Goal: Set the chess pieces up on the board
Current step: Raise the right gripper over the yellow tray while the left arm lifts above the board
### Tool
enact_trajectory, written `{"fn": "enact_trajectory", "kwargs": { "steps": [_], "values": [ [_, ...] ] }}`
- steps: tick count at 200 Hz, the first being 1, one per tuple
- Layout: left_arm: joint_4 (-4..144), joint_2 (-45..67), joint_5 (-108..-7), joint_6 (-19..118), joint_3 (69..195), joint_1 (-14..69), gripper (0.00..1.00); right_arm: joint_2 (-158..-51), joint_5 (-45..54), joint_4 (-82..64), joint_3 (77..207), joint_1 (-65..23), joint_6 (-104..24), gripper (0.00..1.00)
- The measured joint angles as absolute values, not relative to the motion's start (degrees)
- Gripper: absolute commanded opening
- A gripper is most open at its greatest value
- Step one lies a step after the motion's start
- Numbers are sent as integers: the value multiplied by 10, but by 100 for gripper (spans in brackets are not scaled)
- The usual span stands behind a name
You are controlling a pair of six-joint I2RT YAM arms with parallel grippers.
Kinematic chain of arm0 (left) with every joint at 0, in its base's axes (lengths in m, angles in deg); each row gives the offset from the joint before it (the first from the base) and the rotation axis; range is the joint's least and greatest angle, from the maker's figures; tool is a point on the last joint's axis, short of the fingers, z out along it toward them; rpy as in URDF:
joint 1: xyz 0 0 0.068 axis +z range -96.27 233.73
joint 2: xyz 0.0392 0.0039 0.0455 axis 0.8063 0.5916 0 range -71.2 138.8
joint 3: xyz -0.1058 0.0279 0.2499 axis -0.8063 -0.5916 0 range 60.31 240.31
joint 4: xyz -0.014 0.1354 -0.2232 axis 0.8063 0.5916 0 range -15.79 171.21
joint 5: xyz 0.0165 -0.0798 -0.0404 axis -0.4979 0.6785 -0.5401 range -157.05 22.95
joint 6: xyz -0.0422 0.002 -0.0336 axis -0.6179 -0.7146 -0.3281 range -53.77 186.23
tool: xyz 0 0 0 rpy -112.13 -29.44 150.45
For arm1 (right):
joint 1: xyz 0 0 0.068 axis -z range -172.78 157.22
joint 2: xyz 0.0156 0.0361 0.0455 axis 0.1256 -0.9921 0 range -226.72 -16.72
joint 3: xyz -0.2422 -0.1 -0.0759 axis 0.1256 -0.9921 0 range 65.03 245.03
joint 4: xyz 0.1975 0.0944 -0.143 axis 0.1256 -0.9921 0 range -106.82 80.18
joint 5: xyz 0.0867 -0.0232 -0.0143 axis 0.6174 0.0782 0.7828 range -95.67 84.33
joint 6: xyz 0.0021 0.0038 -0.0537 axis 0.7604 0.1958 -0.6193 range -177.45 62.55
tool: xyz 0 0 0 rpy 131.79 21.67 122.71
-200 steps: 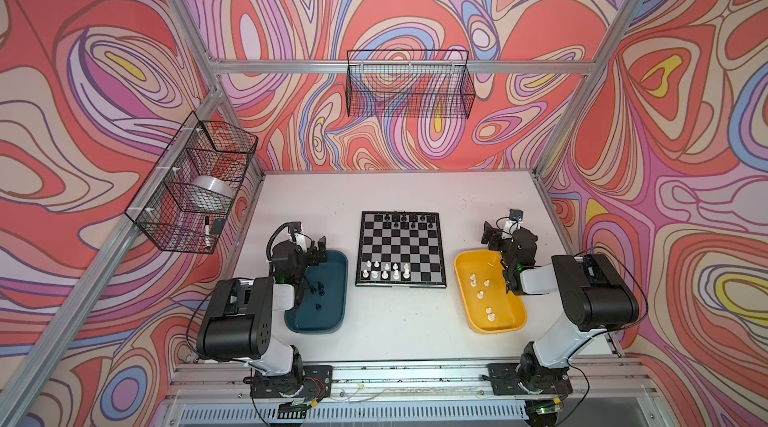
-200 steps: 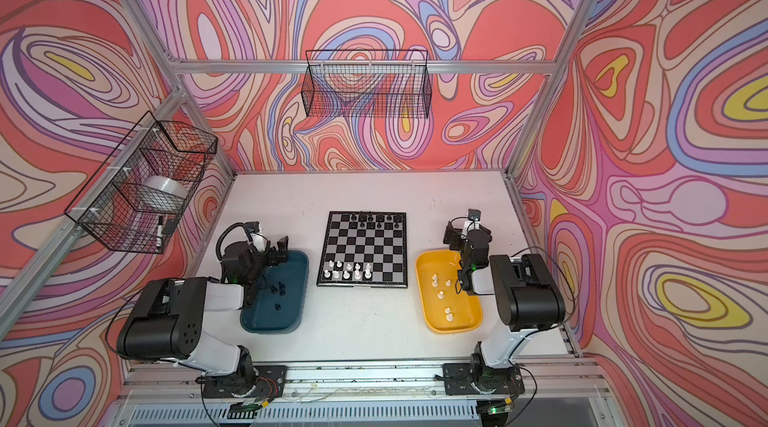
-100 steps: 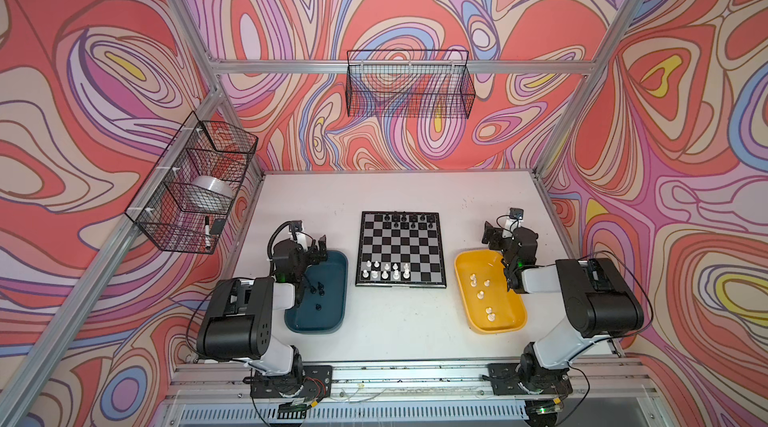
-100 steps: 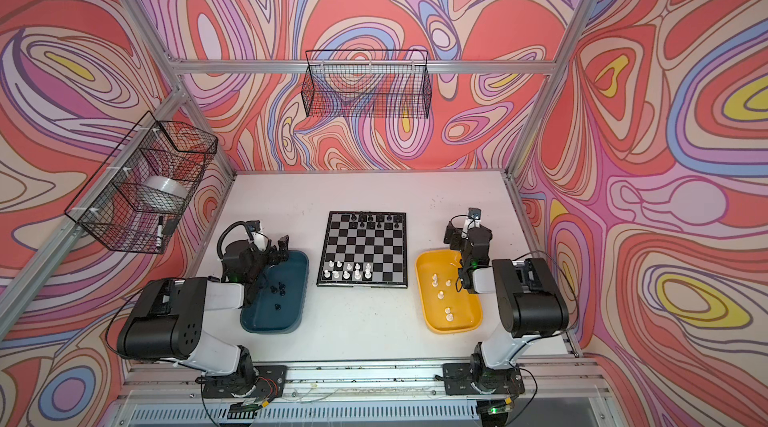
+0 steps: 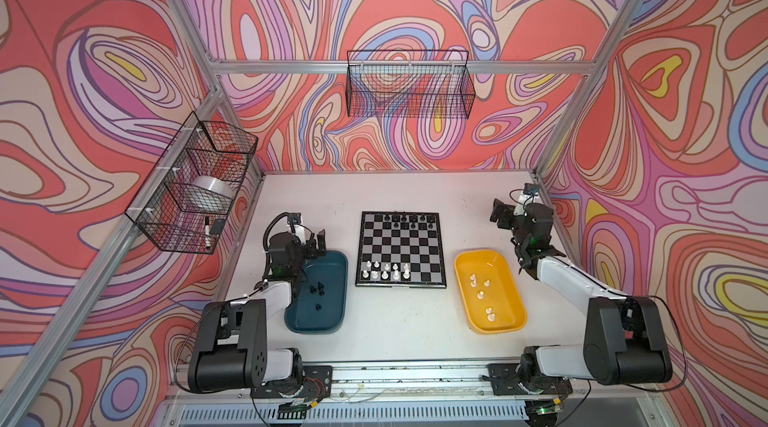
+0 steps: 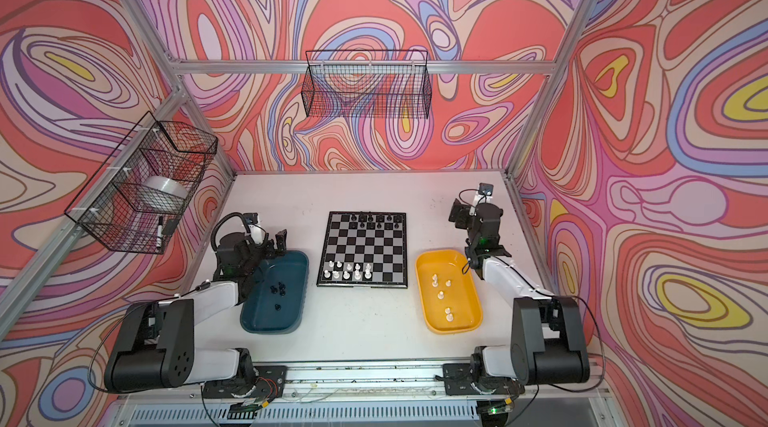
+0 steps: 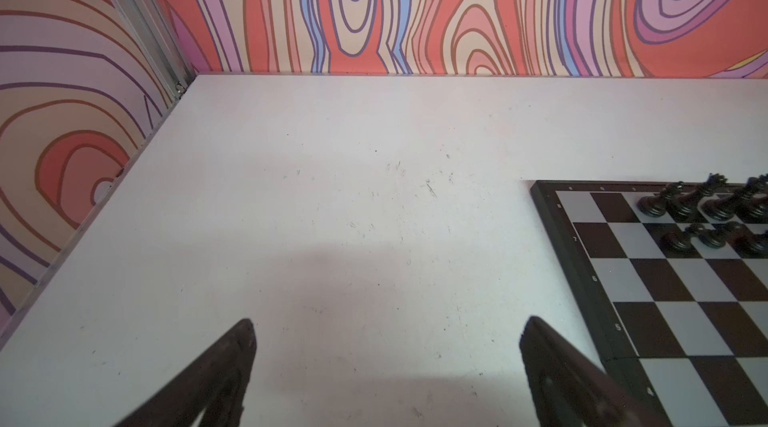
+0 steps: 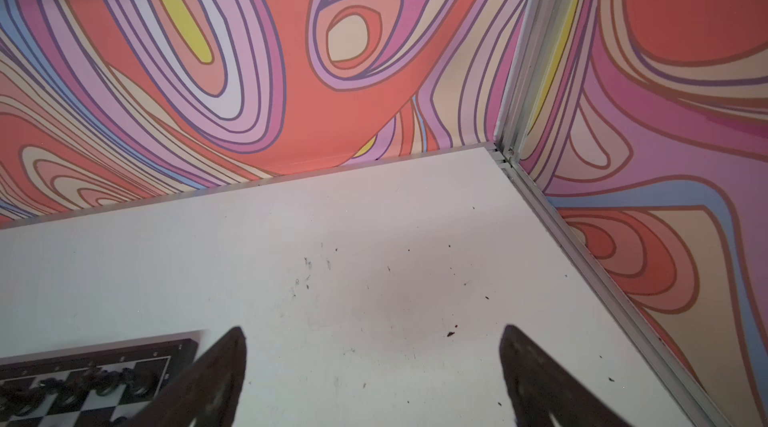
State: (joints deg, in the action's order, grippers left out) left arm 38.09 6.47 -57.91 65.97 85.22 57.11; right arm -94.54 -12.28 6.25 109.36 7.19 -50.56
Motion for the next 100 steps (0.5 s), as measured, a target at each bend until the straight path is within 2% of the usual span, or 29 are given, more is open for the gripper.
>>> {"fn": "enact_trajectory", "kwargs": {
  "steps": [19,46,100],
  "values": [
    [427,42,-570,672,862,571,100,-920,-128,-41,1150,71,-479,98],
    [505,6,-557,695,885,571,100,-861,-137,-166,1163,71,-446,98],
    [688,-28,-539,743,1002,571,100,-793,-117,-441,1244,71,-409,88]
  ]
}}
